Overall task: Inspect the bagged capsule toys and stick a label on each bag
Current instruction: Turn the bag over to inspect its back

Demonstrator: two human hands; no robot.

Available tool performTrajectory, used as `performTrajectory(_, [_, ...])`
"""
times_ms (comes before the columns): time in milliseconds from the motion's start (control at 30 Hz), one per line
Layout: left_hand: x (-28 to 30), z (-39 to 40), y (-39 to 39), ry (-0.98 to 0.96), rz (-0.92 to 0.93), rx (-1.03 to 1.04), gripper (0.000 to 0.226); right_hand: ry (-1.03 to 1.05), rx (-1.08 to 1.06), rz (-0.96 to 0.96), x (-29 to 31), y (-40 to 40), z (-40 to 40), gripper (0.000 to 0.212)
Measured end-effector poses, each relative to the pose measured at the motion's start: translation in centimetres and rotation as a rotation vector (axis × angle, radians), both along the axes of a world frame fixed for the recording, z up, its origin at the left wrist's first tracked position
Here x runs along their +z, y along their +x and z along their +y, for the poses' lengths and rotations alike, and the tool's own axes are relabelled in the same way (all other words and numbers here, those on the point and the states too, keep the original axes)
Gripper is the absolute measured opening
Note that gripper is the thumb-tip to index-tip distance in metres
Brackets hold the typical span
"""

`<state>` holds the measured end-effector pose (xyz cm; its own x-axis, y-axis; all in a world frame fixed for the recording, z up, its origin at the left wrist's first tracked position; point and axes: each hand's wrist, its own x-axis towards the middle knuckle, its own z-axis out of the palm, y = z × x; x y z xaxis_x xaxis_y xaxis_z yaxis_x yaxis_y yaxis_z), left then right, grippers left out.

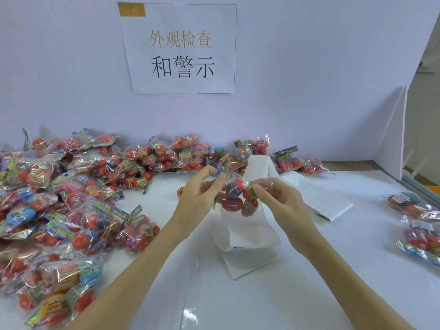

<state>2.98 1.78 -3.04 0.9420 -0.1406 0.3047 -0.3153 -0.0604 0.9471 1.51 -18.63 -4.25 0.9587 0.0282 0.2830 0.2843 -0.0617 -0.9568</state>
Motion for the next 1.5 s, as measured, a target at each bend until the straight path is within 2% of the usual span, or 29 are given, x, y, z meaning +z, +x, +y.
performTrajectory(67, [-0.1, 0.2, 0.0, 0.029, -0.03, 0.012, 0.027, -0.034, -0.009, -0.002, -0.1, 0.0, 0.1, 0.011])
performTrajectory(133, [-0.1, 0.4, 0.1, 0.03, -0.035, 0.044, 0.023, -0.021, -0.044, -0.028, 0.0, -0.1, 0.2, 0.02])
performTrajectory(267, [-0.2, 0.5, 0.5, -0.078, -0.008, 0.093, 0.017, 0.004, -0.142, -0.058, 0.2, -0.1, 0.1, 0.022])
performTrajectory(467, [-0.7, -0.6, 0.4, -0.114, 0.01, 0.209, 0.014, 0.068, -0.224, -0.038, 0.0, 0.2, 0.0, 0.026])
performTrajectory(633, [-1.1, -0.6, 0.6, -0.114, -0.003, 0.292, 0.013, 0.143, -0.045, 0.075, 0.2, 0.2, -0.2, 0.042])
performTrajectory(700, [-1.2, -0.4, 0.7, -0.149, 0.001, 0.317, 0.014, 0.075, 0.03, 0.106, 0.2, 0.1, -0.2, 0.049])
performTrajectory(800, [-1.3, -0.2, 0.8, -0.143, -0.021, 0.361, 0.017, -0.025, 0.076, 0.11, 0.2, -0.2, 0.2, 0.035])
performTrajectory(900, [-1.2, -0.4, 0.7, -0.082, -0.075, 0.375, 0.021, 0.002, 0.065, 0.099, 0.1, -0.2, 0.5, 0.019])
performTrajectory(1200, [-0.7, -0.4, 0.3, 0.015, -0.161, 0.375, 0.024, 0.088, 0.165, 0.086, 0.1, -0.1, 0.3, 0.023])
performTrajectory(1367, [-0.8, 0.0, 0.8, -0.003, -0.053, 0.356, 0.023, 0.07, 0.179, 0.056, 0.0, 0.1, -0.3, 0.023])
performTrajectory(1467, [-0.3, 0.4, 0.7, -0.093, 0.055, 0.232, 0.014, 0.158, 0.195, 0.086, 0.0, 0.3, -1.0, 0.026])
performTrajectory(1500, [0.0, 0.4, 0.6, -0.1, 0.076, 0.18, 0.018, 0.21, 0.208, 0.115, 0.0, 0.4, -1.2, 0.031])
